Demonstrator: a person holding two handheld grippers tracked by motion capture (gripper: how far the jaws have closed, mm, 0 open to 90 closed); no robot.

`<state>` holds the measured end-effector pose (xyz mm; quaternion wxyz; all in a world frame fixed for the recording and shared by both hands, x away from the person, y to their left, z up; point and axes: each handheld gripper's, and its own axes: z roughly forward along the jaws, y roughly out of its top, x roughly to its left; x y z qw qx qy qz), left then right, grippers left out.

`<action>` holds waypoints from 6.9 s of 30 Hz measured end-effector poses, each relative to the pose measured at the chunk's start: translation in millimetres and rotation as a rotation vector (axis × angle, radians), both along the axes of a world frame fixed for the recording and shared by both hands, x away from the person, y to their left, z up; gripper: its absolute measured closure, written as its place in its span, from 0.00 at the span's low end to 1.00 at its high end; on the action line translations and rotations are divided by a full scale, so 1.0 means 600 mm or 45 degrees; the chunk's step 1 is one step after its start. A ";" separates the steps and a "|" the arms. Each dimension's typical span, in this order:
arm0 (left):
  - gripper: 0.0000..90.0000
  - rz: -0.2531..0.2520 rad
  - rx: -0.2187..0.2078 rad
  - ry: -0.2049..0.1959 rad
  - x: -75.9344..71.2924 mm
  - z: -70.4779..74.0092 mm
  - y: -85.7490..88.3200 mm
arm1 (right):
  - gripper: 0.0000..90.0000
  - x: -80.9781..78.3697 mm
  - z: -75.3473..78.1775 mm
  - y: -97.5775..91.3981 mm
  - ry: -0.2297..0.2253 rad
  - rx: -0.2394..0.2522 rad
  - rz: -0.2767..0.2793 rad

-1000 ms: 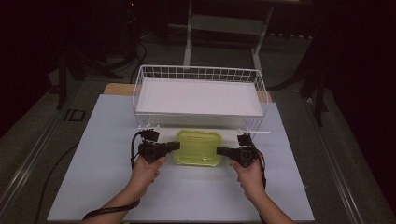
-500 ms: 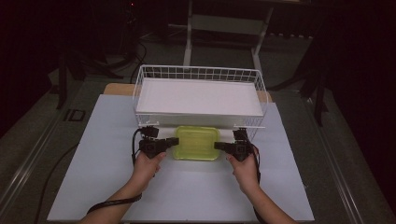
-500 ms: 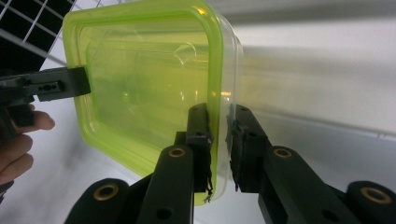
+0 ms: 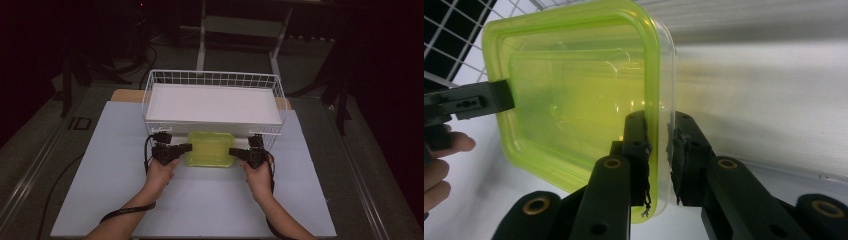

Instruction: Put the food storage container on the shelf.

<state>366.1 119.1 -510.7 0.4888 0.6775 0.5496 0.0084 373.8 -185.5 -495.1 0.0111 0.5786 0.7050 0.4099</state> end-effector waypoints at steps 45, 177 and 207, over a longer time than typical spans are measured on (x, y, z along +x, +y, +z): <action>0.28 0.162 -0.006 -0.054 0.002 -0.021 0.011 | 0.61 -0.021 0.017 0.002 -0.284 -0.033 0.007; 0.01 -0.364 0.111 -0.669 -0.138 0.052 0.037 | 0.21 -0.081 0.017 0.067 -0.526 -0.064 0.380; 0.01 -0.327 0.109 -0.621 -0.203 0.035 0.118 | 0.21 -0.162 0.022 -0.042 -0.554 -0.081 0.405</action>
